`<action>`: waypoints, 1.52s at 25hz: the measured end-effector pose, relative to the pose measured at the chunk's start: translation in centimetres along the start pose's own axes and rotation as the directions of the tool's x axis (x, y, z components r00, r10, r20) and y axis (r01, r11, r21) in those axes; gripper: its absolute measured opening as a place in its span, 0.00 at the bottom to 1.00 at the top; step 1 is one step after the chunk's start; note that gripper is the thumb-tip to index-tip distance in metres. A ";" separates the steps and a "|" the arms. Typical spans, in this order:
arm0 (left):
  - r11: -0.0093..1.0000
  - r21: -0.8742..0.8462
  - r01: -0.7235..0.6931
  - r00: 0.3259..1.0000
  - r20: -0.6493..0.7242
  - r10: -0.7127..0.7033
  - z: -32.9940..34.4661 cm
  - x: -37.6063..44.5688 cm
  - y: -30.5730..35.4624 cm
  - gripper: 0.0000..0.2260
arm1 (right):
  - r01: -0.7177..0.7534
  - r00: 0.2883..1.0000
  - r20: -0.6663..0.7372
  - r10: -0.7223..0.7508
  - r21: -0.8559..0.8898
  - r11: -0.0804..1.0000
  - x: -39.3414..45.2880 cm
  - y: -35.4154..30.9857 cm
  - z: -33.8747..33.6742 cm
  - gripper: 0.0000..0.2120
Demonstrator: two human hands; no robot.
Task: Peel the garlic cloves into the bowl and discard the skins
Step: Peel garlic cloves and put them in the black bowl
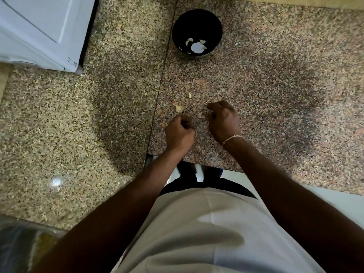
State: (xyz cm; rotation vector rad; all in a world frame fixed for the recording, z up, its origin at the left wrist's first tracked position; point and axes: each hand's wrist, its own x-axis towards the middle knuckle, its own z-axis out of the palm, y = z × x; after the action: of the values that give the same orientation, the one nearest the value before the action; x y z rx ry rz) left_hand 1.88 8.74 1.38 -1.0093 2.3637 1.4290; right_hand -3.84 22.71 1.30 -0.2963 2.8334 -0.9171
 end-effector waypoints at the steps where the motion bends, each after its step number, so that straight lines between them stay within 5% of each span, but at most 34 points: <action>1: 1.000 0.004 0.008 1.000 -0.001 -0.008 -0.1 0.0 0.0 0.13 | -0.008 1.000 -0.005 0.008 -0.010 1.000 -0.2 0.4 -0.2 0.12; 6: 0.996 0.092 -0.014 0.998 0.058 0.008 0.0 0.1 -0.5 0.10 | -0.009 0.991 0.129 0.016 -0.060 0.998 -2.5 1.0 0.3 0.21; 13: 0.991 0.118 -0.069 0.996 0.066 0.062 -0.1 0.7 0.2 0.09 | 0.005 0.996 0.090 -0.006 0.008 1.000 0.4 1.2 -0.4 0.23; 24: 0.922 0.256 -0.290 0.952 0.174 0.251 0.9 2.1 1.9 0.12 | -0.033 0.999 0.034 0.033 0.008 0.999 -0.3 0.3 0.5 0.05; 31: 0.971 0.116 -0.209 0.977 0.071 0.201 -0.2 1.9 -0.8 0.10 | 0.132 0.983 0.137 -0.120 -0.077 0.988 0.2 1.0 -0.5 0.16; 38: 0.982 0.082 -0.170 0.984 0.063 0.165 -0.6 1.8 -1.7 0.11 | 0.440 0.891 0.267 -0.368 -0.307 0.844 -1.6 0.3 0.8 0.15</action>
State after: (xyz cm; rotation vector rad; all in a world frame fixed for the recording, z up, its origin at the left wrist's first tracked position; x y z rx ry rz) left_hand 1.71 6.92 -0.43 -0.7544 2.4968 1.3758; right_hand -2.18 22.89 0.60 -1.0095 2.7755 -0.3739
